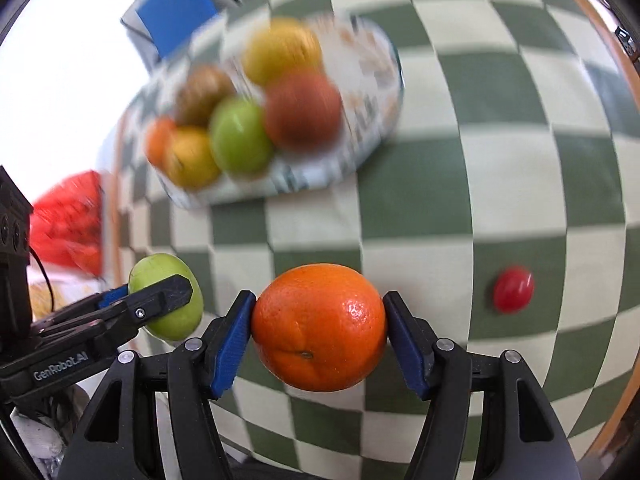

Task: Organize fruits
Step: 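Place the green apple on the plate with the left tool while the right tool places the orange, then lift both tools away from the plate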

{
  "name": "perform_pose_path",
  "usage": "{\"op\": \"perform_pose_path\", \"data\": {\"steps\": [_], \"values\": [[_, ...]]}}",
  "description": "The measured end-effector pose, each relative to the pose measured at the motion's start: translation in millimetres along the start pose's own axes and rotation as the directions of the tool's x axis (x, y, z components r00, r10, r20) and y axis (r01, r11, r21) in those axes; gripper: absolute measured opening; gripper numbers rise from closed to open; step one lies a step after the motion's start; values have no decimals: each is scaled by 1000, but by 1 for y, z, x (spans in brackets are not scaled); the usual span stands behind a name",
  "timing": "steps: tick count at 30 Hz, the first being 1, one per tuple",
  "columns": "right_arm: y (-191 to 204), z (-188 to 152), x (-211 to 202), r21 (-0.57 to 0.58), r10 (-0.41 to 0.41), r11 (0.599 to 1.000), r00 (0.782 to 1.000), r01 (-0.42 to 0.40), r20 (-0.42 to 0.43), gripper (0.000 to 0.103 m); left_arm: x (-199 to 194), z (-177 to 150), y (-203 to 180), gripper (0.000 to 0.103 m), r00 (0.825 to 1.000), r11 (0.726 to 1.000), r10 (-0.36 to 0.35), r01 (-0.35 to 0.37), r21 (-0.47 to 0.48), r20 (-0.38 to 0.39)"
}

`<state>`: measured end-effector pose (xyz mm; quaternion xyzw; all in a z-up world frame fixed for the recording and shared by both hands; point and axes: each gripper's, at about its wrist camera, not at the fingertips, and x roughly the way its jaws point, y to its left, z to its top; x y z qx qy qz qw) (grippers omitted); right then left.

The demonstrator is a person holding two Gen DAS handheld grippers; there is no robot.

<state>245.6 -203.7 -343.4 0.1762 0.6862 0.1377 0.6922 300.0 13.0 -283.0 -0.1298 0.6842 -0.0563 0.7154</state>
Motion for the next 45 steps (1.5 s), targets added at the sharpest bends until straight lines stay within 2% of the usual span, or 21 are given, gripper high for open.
{"op": "perform_pose_path", "data": {"steps": [4,8,12,18,25,28,31,34,35,37,39,41,45], "values": [[4,45,-28,11,41,999,997,-42,72,67,-32,50,2,55,997,999,-35,36,-4,70],[10,94,-37,9,11,1000,990,-12,139,67,-39,98,10,55,994,1000,5,-3,-19,110],[-1,137,-31,13,-63,998,987,62,150,67,-24,134,23,55,995,998,53,-50,-29,84],[-10,155,2,26,-134,991,984,132,114,67,11,168,51,55,991,990,134,-134,-55,7],[-15,150,16,17,-163,987,982,162,96,69,48,178,76,55,986,985,136,-145,-90,-100],[-11,152,17,15,-149,989,984,148,92,70,55,179,78,55,985,985,133,-143,-93,-114],[-6,154,12,5,-152,988,984,152,88,81,57,178,77,56,985,987,106,-120,-106,-134],[-2,155,10,-5,-144,989,986,145,88,86,51,176,74,59,984,986,133,-144,-90,-117],[-1,156,10,-5,-148,989,985,149,85,87,47,175,73,65,986,987,129,-138,-87,-108],[2,155,9,-7,-154,988,984,155,84,89,39,173,70,69,987,987,134,-141,-78,-87],[4,153,8,-13,-167,986,983,169,82,96,32,170,68,87,986,985,154,-157,-70,-58],[10,148,8,-30,-199,979,976,202,85,96,24,164,68,90,982,980,187,-188,-64,-29],[20,135,2,-61,-249,965,962,256,111,97,9,140,67,93,979,978,201,-199,-62,21]]}}
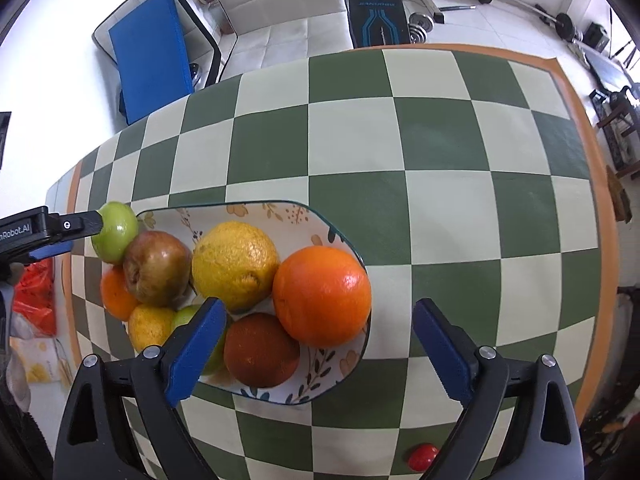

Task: Organize fruits
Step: 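Lift both tools away from the plate, then grasp a red tomato with the left tool while the right tool grasps the other tomato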

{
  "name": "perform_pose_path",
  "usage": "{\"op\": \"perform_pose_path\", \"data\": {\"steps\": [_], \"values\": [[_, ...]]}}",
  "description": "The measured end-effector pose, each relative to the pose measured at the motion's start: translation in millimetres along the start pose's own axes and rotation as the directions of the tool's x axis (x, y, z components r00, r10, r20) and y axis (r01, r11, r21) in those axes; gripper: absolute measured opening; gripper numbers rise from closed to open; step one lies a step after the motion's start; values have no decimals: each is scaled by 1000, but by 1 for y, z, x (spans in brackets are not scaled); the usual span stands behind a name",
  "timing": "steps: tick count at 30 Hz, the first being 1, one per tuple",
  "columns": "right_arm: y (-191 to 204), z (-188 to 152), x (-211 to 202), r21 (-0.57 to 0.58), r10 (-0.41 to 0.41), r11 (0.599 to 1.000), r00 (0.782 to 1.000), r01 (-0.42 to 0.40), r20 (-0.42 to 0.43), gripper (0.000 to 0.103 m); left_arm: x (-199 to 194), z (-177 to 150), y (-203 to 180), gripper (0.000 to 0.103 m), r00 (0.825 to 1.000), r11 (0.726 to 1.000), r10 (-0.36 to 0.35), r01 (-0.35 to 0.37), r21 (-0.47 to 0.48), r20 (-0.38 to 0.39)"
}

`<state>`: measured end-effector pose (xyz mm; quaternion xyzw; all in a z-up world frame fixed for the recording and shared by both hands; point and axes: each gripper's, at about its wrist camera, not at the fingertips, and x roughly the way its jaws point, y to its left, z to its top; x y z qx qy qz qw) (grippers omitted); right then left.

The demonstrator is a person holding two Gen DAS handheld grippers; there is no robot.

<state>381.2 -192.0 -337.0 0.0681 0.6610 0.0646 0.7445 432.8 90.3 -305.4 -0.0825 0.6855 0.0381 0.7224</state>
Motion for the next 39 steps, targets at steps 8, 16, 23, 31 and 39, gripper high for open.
{"op": "perform_pose_path", "data": {"steps": [8,16,23,31,39], "values": [[14,-37,-26,-61,-67,996,997,70,46,98,-26,-73,-6,93,986,996,76,-82,31,150],[20,-70,-58,-74,-82,993,990,90,111,100,-57,-121,-11,93,965,996,77,-87,29,252],[20,-98,-95,-59,-75,994,982,87,175,100,-96,-160,-17,93,937,995,54,-81,66,345],[30,-136,-151,-77,-54,994,963,77,263,100,-134,-199,-18,93,914,994,15,-59,95,405],[38,-174,-208,-73,-43,995,935,74,352,100,-170,-235,-17,93,891,991,-11,-50,121,454]]}}
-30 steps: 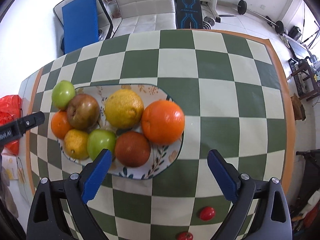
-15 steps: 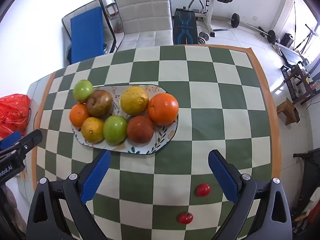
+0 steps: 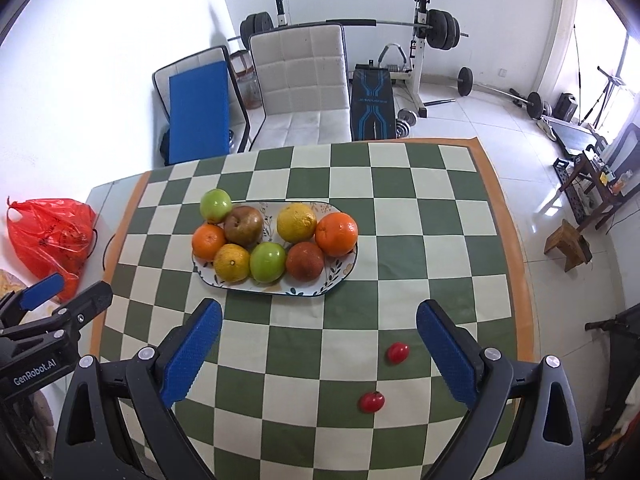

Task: Organize fruits
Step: 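Grasp a red tomato with the left tool while the right tool grasps the other tomato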

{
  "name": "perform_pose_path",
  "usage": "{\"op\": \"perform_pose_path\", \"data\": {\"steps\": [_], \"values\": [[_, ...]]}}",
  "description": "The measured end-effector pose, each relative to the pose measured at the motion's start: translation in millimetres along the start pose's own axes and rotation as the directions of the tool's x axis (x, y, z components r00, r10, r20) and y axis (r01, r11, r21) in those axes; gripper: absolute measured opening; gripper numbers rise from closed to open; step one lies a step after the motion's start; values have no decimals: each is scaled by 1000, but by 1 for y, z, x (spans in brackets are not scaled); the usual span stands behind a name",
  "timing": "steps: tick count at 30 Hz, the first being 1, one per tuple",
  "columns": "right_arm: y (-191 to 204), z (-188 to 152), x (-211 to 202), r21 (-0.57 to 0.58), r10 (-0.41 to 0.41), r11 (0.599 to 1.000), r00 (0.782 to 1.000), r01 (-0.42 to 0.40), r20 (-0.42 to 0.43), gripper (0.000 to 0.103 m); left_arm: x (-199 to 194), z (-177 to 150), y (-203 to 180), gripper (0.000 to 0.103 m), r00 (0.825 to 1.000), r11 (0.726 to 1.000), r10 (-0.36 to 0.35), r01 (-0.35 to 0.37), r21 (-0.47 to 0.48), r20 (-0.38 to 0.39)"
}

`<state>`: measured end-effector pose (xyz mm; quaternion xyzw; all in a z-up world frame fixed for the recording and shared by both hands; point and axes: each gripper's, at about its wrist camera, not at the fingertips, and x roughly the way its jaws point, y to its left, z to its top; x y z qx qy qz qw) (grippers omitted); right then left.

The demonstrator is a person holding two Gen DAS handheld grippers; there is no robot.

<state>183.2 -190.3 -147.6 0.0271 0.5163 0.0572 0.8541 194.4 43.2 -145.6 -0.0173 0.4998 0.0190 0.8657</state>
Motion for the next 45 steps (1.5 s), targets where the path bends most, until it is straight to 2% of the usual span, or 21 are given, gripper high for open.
{"op": "perform_pose_path", "data": {"steps": [4,10,20,21,23,27,31,33,35,37,42,45], "values": [[2,-7,-23,1,-1,1000,1000,1,27,100,-21,-5,-2,93,999,1000,2,-3,23,43],[5,-15,-52,15,5,1000,998,-6,64,100,-33,-8,-3,93,998,1000,-6,5,26,59],[6,-15,-55,49,48,998,997,-51,67,100,-27,-9,-7,93,999,1000,16,-16,17,44],[6,-15,-53,52,56,997,996,-60,63,100,-24,-8,-8,100,999,1000,18,-19,19,35],[1,-15,-46,71,80,994,996,-83,50,100,-15,-8,-10,103,1000,1000,22,-22,21,17],[-25,-20,-20,151,127,981,992,-125,-3,100,11,-10,-19,103,998,998,47,-46,42,-30],[-75,-41,26,241,86,969,992,-62,-93,99,49,-18,-39,103,991,994,74,-65,87,-111],[-99,-56,54,282,86,959,984,-38,-157,94,71,-25,-51,103,983,990,96,-78,119,-158],[-121,-71,86,329,113,944,971,-39,-211,78,97,-33,-64,103,969,984,125,-95,148,-214],[-136,-81,117,354,133,935,958,-35,-256,72,121,-41,-75,103,953,976,164,-118,183,-256],[-149,-90,171,363,135,931,944,-17,-301,61,167,-58,-94,103,915,967,189,-111,227,-357],[-151,-92,199,356,136,934,939,-15,-316,50,182,-62,-105,103,901,968,178,-88,236,-395]]}}
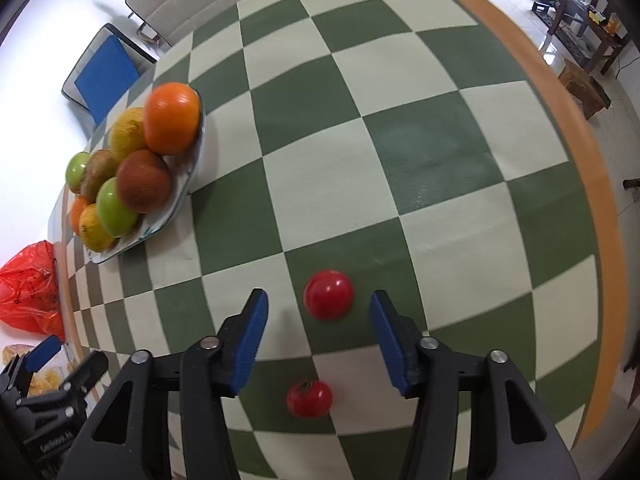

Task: Organize fruits
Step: 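Grasp a red tomato with the left tool while the right tool grasps the other tomato, then place the red tomato on the plate with the left tool while the right tool places its tomato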

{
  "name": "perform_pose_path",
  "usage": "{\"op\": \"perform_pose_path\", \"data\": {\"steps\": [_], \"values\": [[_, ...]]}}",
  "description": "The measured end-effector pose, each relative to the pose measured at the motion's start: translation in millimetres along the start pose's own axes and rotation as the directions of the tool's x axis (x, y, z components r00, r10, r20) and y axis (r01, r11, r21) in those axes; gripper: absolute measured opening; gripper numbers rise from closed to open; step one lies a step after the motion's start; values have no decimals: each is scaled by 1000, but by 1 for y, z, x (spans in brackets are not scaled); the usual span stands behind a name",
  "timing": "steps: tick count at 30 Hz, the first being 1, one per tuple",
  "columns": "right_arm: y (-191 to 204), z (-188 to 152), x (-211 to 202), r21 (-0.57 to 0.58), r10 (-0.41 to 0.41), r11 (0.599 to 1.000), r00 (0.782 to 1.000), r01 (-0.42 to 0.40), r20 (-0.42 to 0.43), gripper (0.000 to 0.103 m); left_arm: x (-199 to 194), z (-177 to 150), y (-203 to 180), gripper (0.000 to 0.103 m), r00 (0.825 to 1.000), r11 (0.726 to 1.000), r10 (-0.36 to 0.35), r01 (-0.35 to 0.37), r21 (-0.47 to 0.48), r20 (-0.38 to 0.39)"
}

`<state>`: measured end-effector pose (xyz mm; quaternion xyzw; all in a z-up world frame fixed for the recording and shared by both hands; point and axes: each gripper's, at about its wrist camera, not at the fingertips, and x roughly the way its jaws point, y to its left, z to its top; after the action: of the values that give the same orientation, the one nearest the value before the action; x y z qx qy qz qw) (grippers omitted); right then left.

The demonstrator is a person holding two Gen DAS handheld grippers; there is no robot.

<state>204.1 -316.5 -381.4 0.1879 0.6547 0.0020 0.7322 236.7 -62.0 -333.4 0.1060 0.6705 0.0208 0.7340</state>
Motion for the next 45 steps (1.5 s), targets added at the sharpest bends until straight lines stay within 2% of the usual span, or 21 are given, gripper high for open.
{"op": "perform_pose_path", "data": {"steps": [2,3,6,9,12,16,17,19,21,23,24,26,32,35,38,40,42,45], "values": [[3,3,16,-20,-2,1000,1000,2,-17,33,4,2,-8,103,999,1000,-29,29,8,-21],[4,3,20,-40,-6,999,1000,5,-16,30,5,3,-15,103,998,999,-51,52,17,-31],[6,-5,12,-91,-31,995,999,34,37,30,5,3,-37,103,993,991,-112,114,63,-43],[-8,-21,-7,-70,-16,997,997,21,73,30,7,0,-66,103,981,976,-179,187,113,-79],[-30,-42,-24,-37,-32,999,995,35,91,30,14,-4,-98,103,957,947,-258,278,160,-136],[-59,-65,-36,30,-56,998,994,54,95,30,19,-12,-132,97,945,920,-293,320,227,-145],[-66,-70,-37,46,-64,997,993,60,94,30,19,-14,-139,94,945,916,-295,322,238,-142],[-84,-77,-41,82,-67,995,993,59,95,30,20,-16,-151,78,946,909,-293,321,265,-139],[-94,-84,-41,117,-69,992,993,58,98,30,22,-19,-163,50,951,904,-276,306,299,-140],[-100,-87,-43,130,-72,990,992,58,104,30,26,-22,-170,34,956,901,-257,290,324,-141],[-102,-88,-44,135,-71,989,992,57,104,30,24,-24,-171,29,958,900,-258,285,329,-125],[-103,-90,-46,141,-71,989,991,55,112,31,23,-26,-172,27,954,898,-273,299,324,-124],[-96,-87,-59,130,-57,991,988,38,144,31,5,-19,-138,26,946,909,-316,324,262,-74],[-87,-81,-66,120,-17,993,987,-2,162,30,-11,-9,-103,26,933,915,-357,357,187,-39],[-72,-70,-70,104,48,992,984,-67,173,30,-28,8,-54,26,915,913,-403,401,67,12],[-55,-57,-70,84,113,988,978,-130,176,30,-34,22,-23,26,894,893,-446,447,-44,39],[-34,-42,-67,57,171,981,969,-183,179,30,-32,31,3,26,874,862,-483,486,-147,57],[-3,-14,-58,29,273,959,947,-282,168,30,-18,54,31,27,838,791,-540,536,-297,73]]}}
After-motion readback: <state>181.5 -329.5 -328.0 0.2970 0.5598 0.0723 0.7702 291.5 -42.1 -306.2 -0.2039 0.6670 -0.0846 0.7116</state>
